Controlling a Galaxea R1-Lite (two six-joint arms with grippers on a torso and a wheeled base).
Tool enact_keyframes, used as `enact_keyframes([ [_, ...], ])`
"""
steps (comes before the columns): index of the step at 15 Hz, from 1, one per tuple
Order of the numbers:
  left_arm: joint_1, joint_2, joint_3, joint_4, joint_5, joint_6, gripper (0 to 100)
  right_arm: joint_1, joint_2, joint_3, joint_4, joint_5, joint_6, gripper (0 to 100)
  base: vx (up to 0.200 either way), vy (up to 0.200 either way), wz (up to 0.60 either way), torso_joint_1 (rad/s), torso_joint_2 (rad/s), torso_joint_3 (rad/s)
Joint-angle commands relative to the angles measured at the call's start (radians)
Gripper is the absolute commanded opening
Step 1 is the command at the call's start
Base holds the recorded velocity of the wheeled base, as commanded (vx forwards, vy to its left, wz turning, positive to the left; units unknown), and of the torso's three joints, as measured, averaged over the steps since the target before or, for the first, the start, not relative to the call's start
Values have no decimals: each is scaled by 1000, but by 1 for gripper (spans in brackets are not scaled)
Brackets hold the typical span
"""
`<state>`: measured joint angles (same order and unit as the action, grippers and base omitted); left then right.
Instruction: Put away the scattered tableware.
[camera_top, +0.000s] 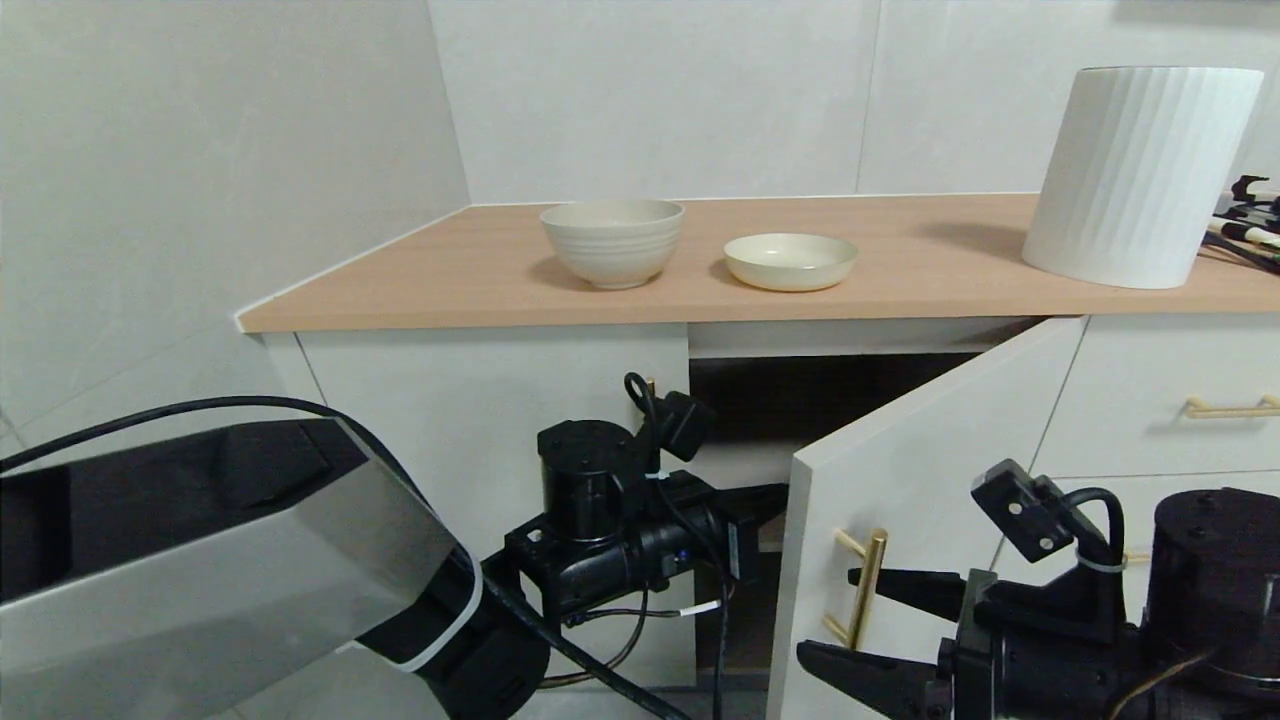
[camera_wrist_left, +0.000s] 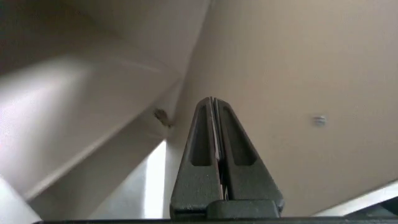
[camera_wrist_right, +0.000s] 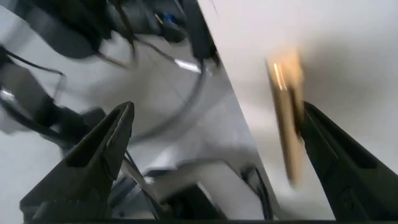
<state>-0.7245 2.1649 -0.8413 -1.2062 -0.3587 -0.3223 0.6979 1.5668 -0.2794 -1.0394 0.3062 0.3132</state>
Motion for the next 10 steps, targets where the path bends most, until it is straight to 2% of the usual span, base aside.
enact_keyframes([
  [1,-18,-11,-19,11,0,0,0,-35,-40,29,1,-15,-3,100,0,0,0,0,0,0],
  [4,-47,-17,-22,11,1,-1,0,-87,-48,46,2,-9,-3,100,0,0,0,0,0,0],
  [7,-61,-28,-35,22,3,-1,0,-86,-125,94,32,-12,-25,100,0,0,0,0,0,0],
  [9,-62,-45,-36,36,1,-24,0,-81,-198,121,170,-61,-89,100,0,0,0,0,0,0],
  [10,-62,-62,-35,42,1,-44,0,-49,-271,114,274,-110,-91,100,0,0,0,0,0,0],
])
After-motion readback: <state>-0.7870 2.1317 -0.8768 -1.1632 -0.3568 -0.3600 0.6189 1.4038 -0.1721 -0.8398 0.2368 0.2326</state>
